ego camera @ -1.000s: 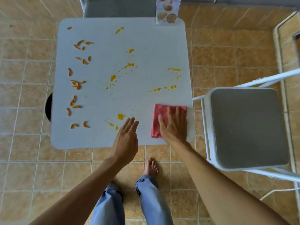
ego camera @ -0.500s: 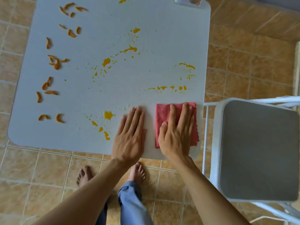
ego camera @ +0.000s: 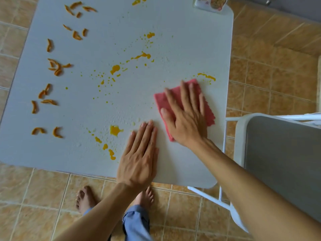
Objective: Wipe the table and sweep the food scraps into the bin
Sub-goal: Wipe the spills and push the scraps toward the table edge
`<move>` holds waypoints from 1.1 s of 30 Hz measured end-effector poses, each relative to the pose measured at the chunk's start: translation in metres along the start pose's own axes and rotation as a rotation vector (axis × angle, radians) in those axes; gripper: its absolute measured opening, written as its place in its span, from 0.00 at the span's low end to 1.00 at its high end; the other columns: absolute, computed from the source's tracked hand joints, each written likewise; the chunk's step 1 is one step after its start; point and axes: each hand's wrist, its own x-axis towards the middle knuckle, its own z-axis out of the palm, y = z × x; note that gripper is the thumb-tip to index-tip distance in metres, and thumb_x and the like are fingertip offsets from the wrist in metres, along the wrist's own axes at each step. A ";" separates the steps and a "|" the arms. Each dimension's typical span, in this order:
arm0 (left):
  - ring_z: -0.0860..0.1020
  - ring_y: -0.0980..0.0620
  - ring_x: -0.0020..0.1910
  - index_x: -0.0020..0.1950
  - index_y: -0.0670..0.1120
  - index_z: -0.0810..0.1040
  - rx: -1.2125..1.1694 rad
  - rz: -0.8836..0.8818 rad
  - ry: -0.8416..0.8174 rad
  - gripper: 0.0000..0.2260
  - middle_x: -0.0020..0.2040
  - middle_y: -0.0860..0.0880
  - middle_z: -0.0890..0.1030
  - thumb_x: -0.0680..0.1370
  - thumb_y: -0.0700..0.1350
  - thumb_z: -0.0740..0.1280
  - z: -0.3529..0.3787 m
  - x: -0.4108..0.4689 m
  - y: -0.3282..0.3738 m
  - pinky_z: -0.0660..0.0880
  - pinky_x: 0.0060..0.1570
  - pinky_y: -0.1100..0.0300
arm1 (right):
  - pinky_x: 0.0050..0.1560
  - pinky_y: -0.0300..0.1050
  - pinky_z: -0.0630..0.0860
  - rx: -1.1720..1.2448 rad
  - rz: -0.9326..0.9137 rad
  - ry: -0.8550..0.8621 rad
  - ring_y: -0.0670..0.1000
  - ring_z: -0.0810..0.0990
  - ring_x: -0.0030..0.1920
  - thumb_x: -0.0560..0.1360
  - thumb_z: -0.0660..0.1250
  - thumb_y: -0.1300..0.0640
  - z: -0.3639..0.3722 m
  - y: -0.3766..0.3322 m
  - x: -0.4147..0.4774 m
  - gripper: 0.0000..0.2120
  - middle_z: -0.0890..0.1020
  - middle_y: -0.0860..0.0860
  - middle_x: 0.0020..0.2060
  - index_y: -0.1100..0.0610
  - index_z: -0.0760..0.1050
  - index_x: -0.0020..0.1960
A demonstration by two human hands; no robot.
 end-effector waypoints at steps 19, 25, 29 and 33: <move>0.55 0.47 0.80 0.79 0.41 0.62 -0.069 0.001 0.044 0.25 0.80 0.44 0.59 0.81 0.43 0.60 -0.003 0.000 -0.004 0.54 0.78 0.48 | 0.79 0.61 0.52 -0.008 -0.119 -0.029 0.55 0.52 0.82 0.81 0.46 0.36 -0.002 0.023 0.050 0.28 0.57 0.52 0.82 0.40 0.57 0.80; 0.54 0.46 0.81 0.79 0.39 0.60 -0.160 -0.115 0.112 0.27 0.80 0.43 0.58 0.79 0.37 0.60 -0.034 -0.027 -0.028 0.56 0.78 0.46 | 0.77 0.69 0.54 0.062 0.500 0.154 0.63 0.56 0.81 0.83 0.51 0.43 0.011 -0.048 -0.028 0.26 0.61 0.60 0.80 0.49 0.64 0.79; 0.54 0.45 0.81 0.78 0.38 0.61 -0.114 -0.266 0.192 0.25 0.80 0.41 0.58 0.81 0.38 0.58 -0.052 -0.064 -0.077 0.55 0.78 0.46 | 0.79 0.66 0.53 -0.010 -0.408 -0.115 0.59 0.51 0.82 0.83 0.51 0.40 0.002 -0.077 -0.070 0.27 0.56 0.55 0.82 0.43 0.57 0.81; 0.54 0.43 0.81 0.78 0.36 0.59 -0.042 -0.344 0.200 0.25 0.80 0.39 0.58 0.82 0.39 0.56 -0.060 -0.094 -0.125 0.57 0.77 0.42 | 0.78 0.65 0.55 -0.011 0.137 0.019 0.59 0.53 0.82 0.84 0.50 0.41 0.010 -0.075 -0.071 0.27 0.57 0.55 0.82 0.44 0.57 0.81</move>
